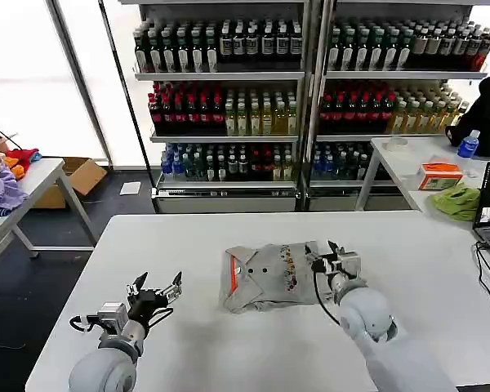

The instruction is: Fold and organize the clothes.

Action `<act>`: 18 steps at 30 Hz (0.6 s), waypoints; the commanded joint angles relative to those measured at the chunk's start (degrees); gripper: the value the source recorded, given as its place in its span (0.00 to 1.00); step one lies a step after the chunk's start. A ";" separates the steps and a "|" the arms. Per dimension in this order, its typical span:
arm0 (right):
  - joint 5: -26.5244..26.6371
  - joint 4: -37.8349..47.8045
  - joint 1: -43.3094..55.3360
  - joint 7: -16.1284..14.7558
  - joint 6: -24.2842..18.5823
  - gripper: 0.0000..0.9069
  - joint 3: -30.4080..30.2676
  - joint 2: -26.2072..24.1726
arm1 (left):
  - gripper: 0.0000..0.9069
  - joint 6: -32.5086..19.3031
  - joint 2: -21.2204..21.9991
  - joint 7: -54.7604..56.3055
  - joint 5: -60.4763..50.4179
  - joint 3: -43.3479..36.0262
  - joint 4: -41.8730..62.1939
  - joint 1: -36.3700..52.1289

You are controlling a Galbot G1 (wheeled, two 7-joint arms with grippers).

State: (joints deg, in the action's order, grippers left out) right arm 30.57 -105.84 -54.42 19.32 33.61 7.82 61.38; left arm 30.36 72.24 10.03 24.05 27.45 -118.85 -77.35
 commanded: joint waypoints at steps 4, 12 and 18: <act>7.47 -11.00 -7.91 5.84 -0.16 1.00 -5.95 -3.71 | 1.00 -0.02 1.02 -0.08 -0.50 -0.36 -0.37 -1.95; 8.77 -5.38 -6.64 5.70 -0.41 1.00 -5.00 3.42 | 1.00 0.04 1.28 -0.21 -0.50 -0.42 -1.01 -2.92; 14.11 -2.08 -6.08 7.08 -0.16 1.00 -6.31 4.53 | 1.00 0.22 1.73 -0.69 -0.53 -0.49 -1.66 -4.13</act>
State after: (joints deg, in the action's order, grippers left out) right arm 38.19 -110.99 -59.61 24.33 33.40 3.13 62.69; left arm 30.43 73.68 9.80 23.62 27.11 -120.00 -80.33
